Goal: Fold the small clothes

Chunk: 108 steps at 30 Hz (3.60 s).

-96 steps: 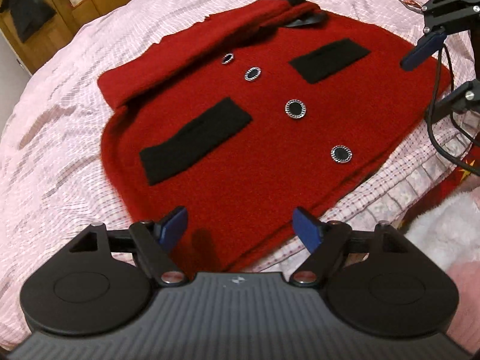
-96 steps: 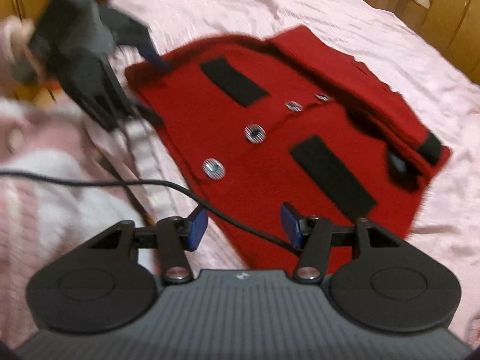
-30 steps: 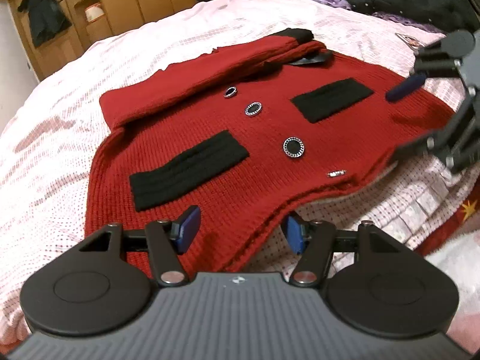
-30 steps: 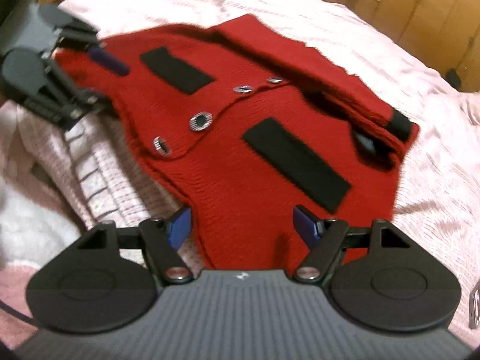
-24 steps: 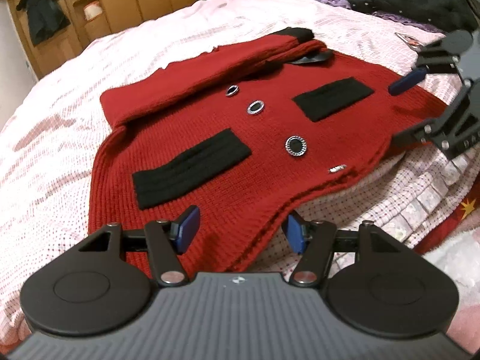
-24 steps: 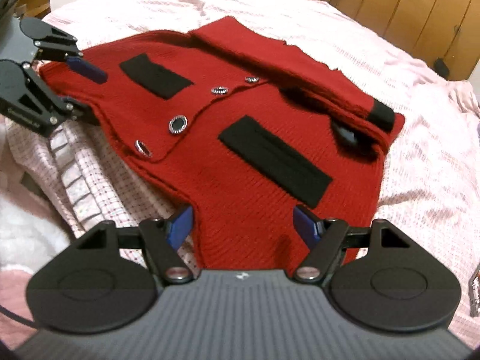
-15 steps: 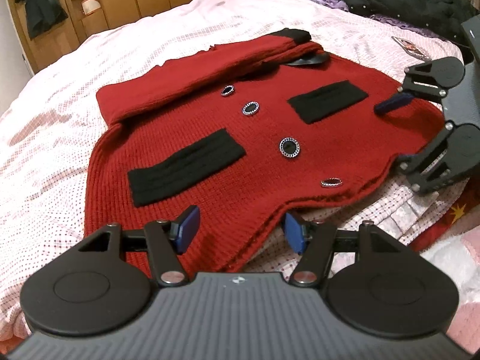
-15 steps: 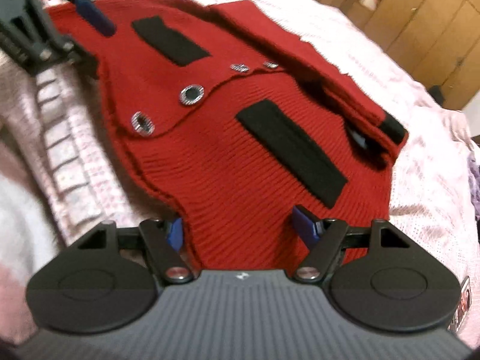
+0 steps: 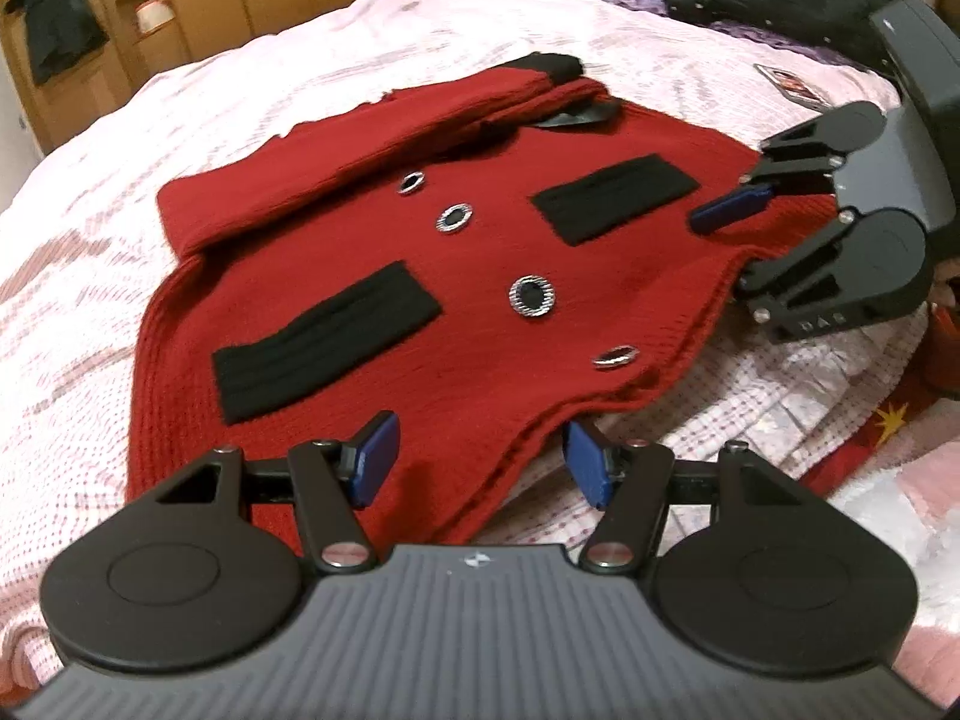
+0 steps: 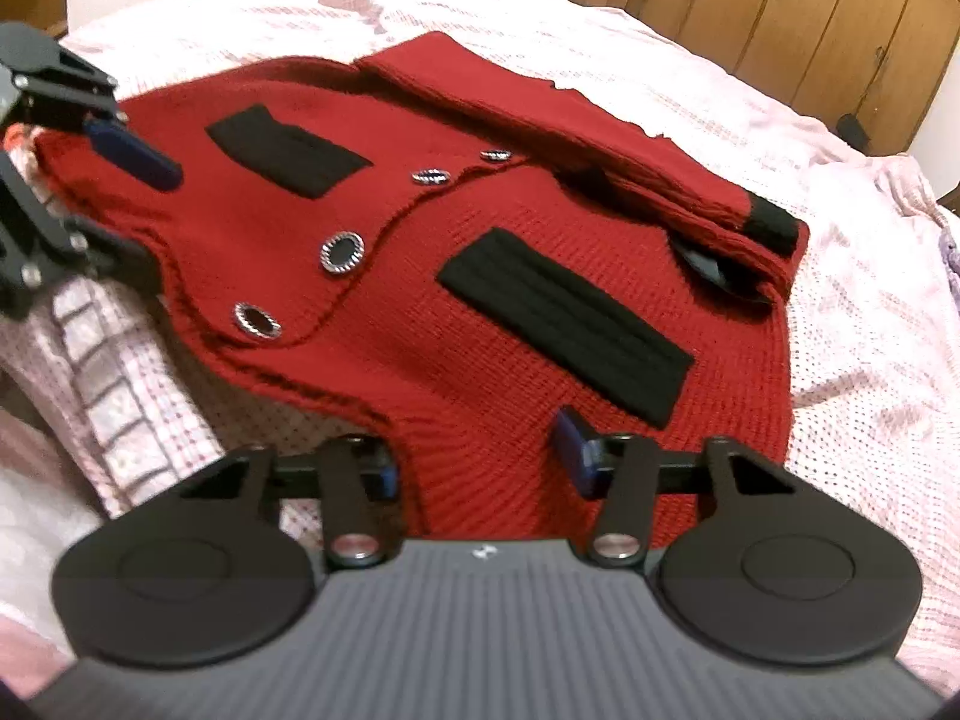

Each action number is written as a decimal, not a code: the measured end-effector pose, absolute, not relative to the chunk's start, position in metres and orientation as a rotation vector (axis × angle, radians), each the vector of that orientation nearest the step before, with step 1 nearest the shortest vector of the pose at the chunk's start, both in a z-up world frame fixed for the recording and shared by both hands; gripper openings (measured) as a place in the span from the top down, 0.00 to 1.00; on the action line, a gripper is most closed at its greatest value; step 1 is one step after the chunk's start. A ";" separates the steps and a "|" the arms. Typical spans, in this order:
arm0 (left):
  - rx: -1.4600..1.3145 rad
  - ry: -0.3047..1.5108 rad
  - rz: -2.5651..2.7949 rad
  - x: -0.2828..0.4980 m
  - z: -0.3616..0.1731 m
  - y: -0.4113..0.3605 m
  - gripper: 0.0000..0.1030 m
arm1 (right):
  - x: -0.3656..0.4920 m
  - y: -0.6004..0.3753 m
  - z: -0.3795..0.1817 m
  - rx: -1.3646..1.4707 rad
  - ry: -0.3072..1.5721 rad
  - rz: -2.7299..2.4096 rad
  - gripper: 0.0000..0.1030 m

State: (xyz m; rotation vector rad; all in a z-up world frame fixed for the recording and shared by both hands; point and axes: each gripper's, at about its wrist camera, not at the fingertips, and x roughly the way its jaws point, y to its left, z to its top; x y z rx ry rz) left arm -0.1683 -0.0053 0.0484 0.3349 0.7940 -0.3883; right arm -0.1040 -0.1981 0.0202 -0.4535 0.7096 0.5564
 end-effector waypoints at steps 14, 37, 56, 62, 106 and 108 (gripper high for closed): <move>0.343 0.743 -0.456 -0.172 0.057 -0.028 0.27 | -0.109 -0.205 0.045 -0.295 0.690 0.582 0.89; 0.406 0.682 -0.395 -0.175 0.049 -0.036 0.17 | -0.087 -0.223 0.080 0.055 0.660 0.480 0.90; 0.471 0.743 0.066 -0.143 0.024 0.048 0.17 | -0.121 -0.205 0.026 -0.352 0.720 0.368 0.83; 0.503 0.700 0.034 -0.147 0.024 0.046 0.19 | -0.127 -0.220 0.020 -0.424 0.686 0.260 0.68; 0.287 0.650 0.057 0.148 0.070 0.045 0.90 | 0.142 -0.182 0.062 -0.289 0.367 0.039 0.91; 0.282 0.687 0.060 0.162 0.054 0.044 0.89 | 0.155 -0.179 0.050 -0.292 0.403 0.030 0.91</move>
